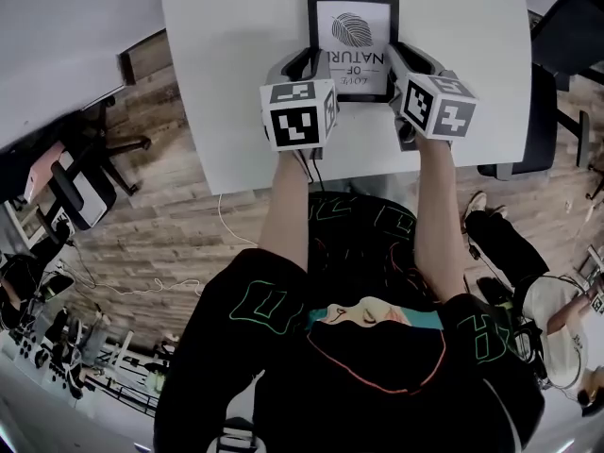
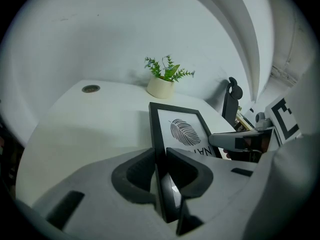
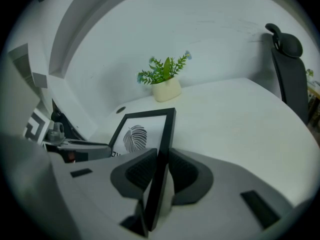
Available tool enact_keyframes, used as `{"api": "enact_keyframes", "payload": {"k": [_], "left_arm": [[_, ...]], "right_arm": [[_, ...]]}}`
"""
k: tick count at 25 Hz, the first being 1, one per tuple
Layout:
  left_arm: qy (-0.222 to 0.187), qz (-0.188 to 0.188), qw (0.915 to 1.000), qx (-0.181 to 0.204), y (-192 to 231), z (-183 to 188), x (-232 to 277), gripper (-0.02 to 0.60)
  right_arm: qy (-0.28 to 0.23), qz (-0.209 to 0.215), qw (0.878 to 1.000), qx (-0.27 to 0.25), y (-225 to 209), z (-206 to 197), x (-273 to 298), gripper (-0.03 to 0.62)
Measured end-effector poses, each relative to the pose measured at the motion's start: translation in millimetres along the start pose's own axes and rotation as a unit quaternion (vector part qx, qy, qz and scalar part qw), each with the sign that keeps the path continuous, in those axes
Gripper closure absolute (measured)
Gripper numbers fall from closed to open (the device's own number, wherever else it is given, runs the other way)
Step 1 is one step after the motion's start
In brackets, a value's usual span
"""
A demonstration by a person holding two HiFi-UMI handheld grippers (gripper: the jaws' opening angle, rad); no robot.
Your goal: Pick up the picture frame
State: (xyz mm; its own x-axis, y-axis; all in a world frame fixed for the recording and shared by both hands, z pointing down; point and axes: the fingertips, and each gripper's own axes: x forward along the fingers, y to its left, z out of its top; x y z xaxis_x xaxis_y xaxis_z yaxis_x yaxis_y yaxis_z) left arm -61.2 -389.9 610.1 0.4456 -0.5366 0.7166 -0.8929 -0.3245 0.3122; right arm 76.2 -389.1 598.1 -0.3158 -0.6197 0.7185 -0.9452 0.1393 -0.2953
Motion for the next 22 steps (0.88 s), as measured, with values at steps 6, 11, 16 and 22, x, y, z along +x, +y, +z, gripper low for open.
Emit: {"api": "enact_keyframes", "payload": {"k": [6, 11, 16, 22], "left_arm": [[-0.032, 0.006, 0.9995, -0.006, -17.8, 9.4, -19.9, 0.511], [-0.060, 0.010, 0.9981, -0.002, -35.6, 17.5, -34.9, 0.511], [-0.083, 0.016, 0.9964, 0.000, -47.6, 19.1, -50.3, 0.511], [-0.111, 0.021, 0.9936, -0.004, -56.0, 23.8, -71.5, 0.511]], "right_arm": [[-0.026, 0.006, 0.999, -0.029, 1.3, 13.5, -26.3, 0.516], [-0.050, 0.013, 0.998, -0.040, -0.9, 22.9, -48.3, 0.516], [-0.069, 0.019, 0.996, -0.056, 1.5, 26.0, -67.8, 0.516], [-0.091, 0.027, 0.992, -0.079, 10.3, 32.9, -87.9, 0.514]]}}
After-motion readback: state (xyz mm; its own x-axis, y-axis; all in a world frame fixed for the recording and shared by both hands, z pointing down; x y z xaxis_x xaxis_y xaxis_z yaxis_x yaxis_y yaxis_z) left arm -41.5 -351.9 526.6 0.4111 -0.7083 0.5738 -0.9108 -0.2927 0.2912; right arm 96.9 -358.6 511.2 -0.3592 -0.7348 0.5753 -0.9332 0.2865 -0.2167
